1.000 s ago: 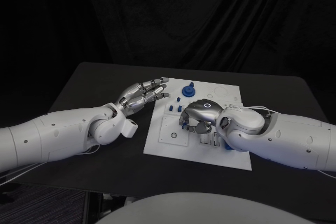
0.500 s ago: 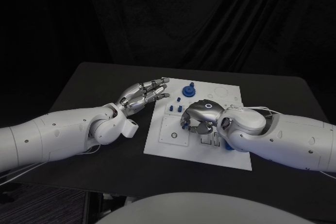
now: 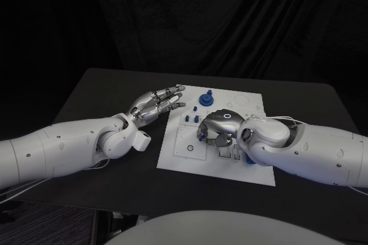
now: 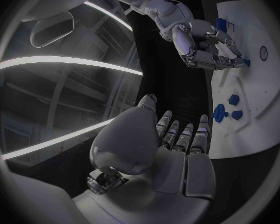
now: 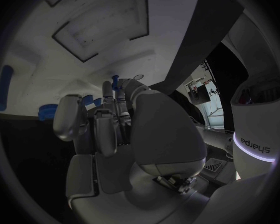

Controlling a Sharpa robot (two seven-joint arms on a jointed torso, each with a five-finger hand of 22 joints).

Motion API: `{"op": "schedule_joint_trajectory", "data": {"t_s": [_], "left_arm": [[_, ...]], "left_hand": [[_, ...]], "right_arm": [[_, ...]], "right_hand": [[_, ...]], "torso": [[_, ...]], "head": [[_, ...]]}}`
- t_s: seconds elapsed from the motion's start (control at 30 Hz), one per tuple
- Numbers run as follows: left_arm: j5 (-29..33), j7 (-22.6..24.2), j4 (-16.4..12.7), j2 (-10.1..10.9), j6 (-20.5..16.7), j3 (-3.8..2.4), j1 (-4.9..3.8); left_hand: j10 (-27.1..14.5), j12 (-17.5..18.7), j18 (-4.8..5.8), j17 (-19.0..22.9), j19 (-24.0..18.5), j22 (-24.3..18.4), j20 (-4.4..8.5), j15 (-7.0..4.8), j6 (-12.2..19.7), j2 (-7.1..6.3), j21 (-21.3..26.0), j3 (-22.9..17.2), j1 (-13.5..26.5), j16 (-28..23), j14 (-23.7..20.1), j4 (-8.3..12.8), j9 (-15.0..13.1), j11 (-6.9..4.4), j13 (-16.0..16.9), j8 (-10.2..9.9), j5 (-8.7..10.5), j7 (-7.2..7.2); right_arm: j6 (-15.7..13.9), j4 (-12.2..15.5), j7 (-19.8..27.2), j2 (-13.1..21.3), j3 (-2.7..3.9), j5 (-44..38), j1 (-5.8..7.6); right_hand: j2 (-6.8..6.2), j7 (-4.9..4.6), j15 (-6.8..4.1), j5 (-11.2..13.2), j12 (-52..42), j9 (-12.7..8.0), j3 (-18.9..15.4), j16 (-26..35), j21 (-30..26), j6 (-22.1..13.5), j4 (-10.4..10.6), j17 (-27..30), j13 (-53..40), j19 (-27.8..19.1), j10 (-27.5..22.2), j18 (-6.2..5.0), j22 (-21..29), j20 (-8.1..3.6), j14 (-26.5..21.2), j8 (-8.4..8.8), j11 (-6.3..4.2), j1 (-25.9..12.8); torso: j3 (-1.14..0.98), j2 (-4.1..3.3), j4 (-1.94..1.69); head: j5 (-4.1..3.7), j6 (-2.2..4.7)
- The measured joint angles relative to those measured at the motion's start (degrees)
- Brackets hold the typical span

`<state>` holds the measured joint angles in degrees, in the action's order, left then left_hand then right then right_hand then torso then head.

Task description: Assemble the parts on the task board

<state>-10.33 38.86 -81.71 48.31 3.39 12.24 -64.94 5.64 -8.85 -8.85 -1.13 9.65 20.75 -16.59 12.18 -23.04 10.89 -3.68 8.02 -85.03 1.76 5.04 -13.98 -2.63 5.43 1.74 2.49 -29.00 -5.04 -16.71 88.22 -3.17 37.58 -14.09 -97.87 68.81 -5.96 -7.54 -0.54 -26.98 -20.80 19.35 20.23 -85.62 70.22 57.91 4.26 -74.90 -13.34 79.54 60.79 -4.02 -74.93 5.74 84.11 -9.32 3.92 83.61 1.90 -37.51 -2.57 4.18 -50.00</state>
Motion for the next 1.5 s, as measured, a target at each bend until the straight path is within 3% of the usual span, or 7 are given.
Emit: {"op": "schedule_joint_trajectory", "data": {"t_s": [0.43, 0.63, 0.67, 0.83, 1.0, 1.23, 1.5], "left_arm": [[0.00, 0.00, 0.15, -0.09, 0.17, 0.00, 0.03], [0.00, 0.00, 0.19, -0.14, 0.24, 0.00, 0.04], [0.00, 0.00, 0.21, -0.15, 0.25, 0.00, 0.04], [0.00, 0.00, 0.30, -0.18, 0.31, 0.00, 0.05], [0.01, 0.00, 0.39, -0.18, 0.36, 0.00, 0.07], [0.01, 0.01, 0.36, -0.04, 0.38, 0.00, 0.11], [0.01, 0.01, 0.29, 0.23, 0.37, 0.00, 0.13]], "left_hand": [[0.00, 0.00, 0.00, 0.00, 0.00, -0.05, 0.00, 0.21, 0.20, 0.00, 0.00, 0.00, 0.00, 0.00, -0.22, 0.00, -0.05, 0.00, 0.00, 0.00, 0.00, -0.20], [0.00, 0.00, 0.00, 0.00, 0.00, -0.13, 0.00, 0.21, 0.00, 0.23, 0.00, -0.16, -0.23, 0.00, -0.22, 0.16, -0.05, 0.00, 0.00, 0.00, -0.22, -0.40], [0.00, 0.00, 0.00, 0.00, 0.00, -0.13, 0.00, 0.21, 0.00, 0.23, 0.00, -0.16, -0.23, 0.00, -0.21, 0.16, -0.05, 0.00, 0.00, 0.00, -0.22, -0.40], [0.00, 0.01, 0.00, 0.00, 0.00, -0.12, 0.00, 0.21, 0.00, 0.23, 0.00, -0.16, -0.23, 0.00, -0.21, 0.16, -0.04, 0.00, 0.00, 0.00, -0.22, -0.40], [0.00, 0.01, 0.00, 0.00, 0.00, -0.22, 0.00, 0.21, -0.22, 0.23, 0.00, -0.06, -0.23, 0.00, -0.21, 0.26, -0.04, 0.00, 0.00, 0.00, -0.22, -0.62], [0.00, 0.01, 0.00, 0.00, 0.00, -0.22, 0.00, 0.21, -0.41, 0.23, 0.00, -0.14, -0.23, 0.00, -0.21, 0.48, -0.11, 0.00, 0.00, 0.00, -0.22, -0.81], [0.00, 0.01, 0.00, 0.00, 0.00, -0.22, 0.00, 0.21, -0.41, 0.23, 0.00, -0.14, -0.23, 0.00, -0.21, 0.48, -0.10, 0.00, 0.00, 0.24, -0.22, -0.81]], "right_arm": [[0.54, -0.10, -0.09, -0.34, 0.03, -0.03, -0.15], [0.85, -0.10, -0.10, -0.37, -0.01, -0.03, -0.26], [0.90, -0.10, -0.10, -0.35, -0.01, -0.04, -0.26], [0.93, -0.10, -0.08, -0.15, -0.01, -0.04, -0.26], [0.10, 0.15, 0.06, 0.52, -0.01, -0.05, -0.26], [-3.36, 2.17, 0.37, 3.67, 0.17, 0.07, 0.28], [-5.79, 7.12, 0.30, 10.51, 0.44, 0.94, 4.81]], "right_hand": [[-0.35, 0.57, 0.20, 0.00, 0.88, -0.54, 0.37, 0.25, -0.80, -2.15, -0.02, 0.00, 0.27, -0.34, -0.92, 0.00, 0.01, 0.34, -0.21, 1.80, 0.11, -0.36], [-1.62, 1.96, 0.40, -0.06, 3.07, -1.87, 0.83, 1.38, -3.21, -7.23, 0.98, 0.00, 0.96, -1.98, -6.07, -0.01, 0.01, 0.55, 0.00, 4.90, 1.47, -1.66], [-2.10, 2.83, 0.60, -0.06, 3.94, -2.66, 0.72, 1.79, -4.25, -9.90, 1.46, 0.00, 1.24, -2.75, -8.48, -0.36, 0.01, 0.65, -0.20, 5.47, 1.88, -2.47], [-2.71, 5.16, 1.04, -0.06, 5.04, -5.22, -1.32, 2.63, -7.29, -16.35, 2.54, 0.00, 1.41, -4.50, -17.61, -0.95, 0.01, 1.23, -0.21, 5.62, 2.54, -3.82], [-2.56, 6.04, 1.44, -0.05, 3.39, -6.56, -4.12, 2.88, -8.55, -18.13, 3.81, 0.00, 0.83, -5.02, -23.06, -0.94, 0.01, 1.34, -0.61, 5.62, 2.74, -3.94], [-2.56, 5.31, 1.44, -0.05, 1.84, -6.63, -5.37, 2.88, -8.55, -17.40, 4.74, 0.00, 0.52, -5.22, -23.84, -0.94, 0.02, 1.54, -0.61, 5.11, 2.74, -3.94], [-1.43, 4.74, 1.73, -0.05, 0.66, -6.75, -7.25, 2.44, -7.65, -13.50, 7.61, 0.00, 1.14, -4.06, -25.54, -0.93, 0.02, 1.83, -0.31, 3.86, 3.35, -5.82]], "torso": [[-0.01, 0.00, -0.03], [0.02, 0.02, -0.08], [0.03, 0.03, -0.09], [0.04, 0.04, -0.09], [0.04, 0.04, -0.05], [0.02, 0.04, -0.05], [-0.03, 0.04, -0.01]], "head": [[0.15, 0.00], [0.15, 0.00], [0.15, 0.00], [0.29, 0.00], [0.34, 0.00], [0.69, 0.00], [0.70, 0.00]]}}
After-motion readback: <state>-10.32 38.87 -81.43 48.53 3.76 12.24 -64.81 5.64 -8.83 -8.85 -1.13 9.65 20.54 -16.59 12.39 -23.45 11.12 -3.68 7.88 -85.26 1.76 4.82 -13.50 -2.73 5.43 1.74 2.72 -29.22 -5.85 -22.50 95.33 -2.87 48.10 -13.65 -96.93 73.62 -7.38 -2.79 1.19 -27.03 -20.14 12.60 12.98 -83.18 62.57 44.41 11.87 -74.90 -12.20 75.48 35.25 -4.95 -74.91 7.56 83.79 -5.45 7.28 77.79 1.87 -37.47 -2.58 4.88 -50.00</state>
